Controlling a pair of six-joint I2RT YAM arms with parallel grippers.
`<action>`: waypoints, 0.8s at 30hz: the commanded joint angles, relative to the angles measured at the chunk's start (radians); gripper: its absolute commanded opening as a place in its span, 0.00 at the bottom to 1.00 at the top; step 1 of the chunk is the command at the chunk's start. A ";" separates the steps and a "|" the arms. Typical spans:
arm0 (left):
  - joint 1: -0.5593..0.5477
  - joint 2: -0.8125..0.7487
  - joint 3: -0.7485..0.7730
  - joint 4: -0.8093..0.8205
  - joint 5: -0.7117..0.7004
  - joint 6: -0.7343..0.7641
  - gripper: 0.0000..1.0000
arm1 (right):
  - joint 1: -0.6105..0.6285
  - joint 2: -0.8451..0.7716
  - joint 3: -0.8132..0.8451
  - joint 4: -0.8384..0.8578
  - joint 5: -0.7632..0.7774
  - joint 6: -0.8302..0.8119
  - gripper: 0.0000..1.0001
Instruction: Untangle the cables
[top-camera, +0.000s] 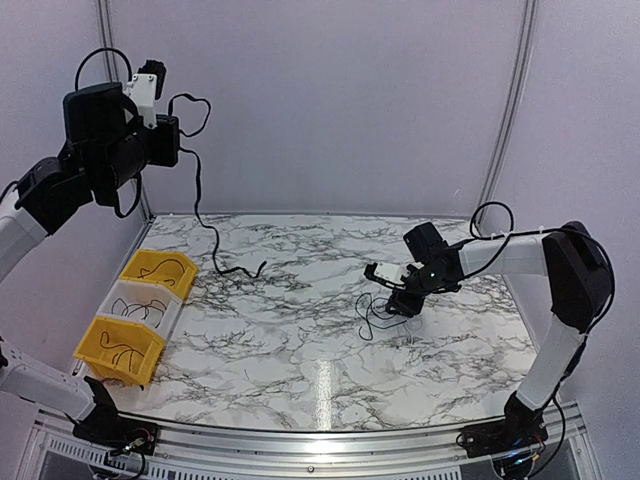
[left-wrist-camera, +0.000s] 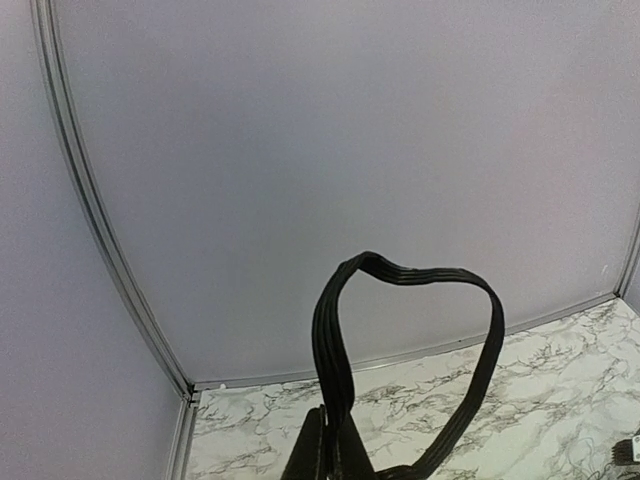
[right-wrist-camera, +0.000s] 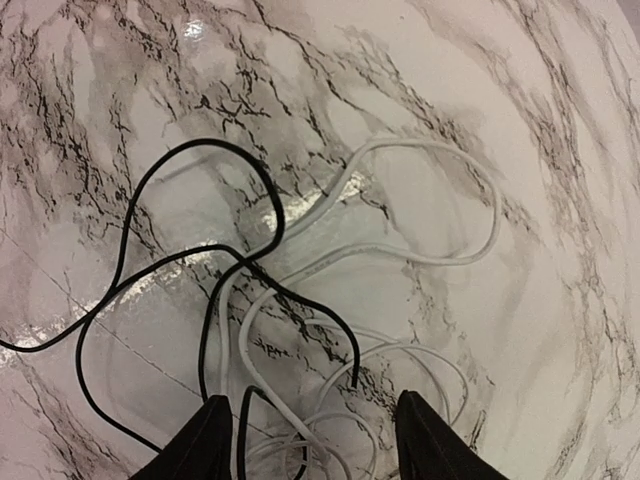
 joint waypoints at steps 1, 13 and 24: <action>0.086 0.021 -0.006 -0.045 0.068 -0.068 0.00 | -0.001 -0.004 -0.008 -0.018 -0.004 -0.010 0.56; 0.368 0.049 -0.055 -0.053 0.227 -0.145 0.00 | -0.001 0.009 -0.006 -0.027 -0.006 -0.020 0.56; 0.485 -0.002 -0.079 -0.036 0.235 -0.138 0.00 | -0.001 0.024 -0.005 -0.032 -0.008 -0.027 0.56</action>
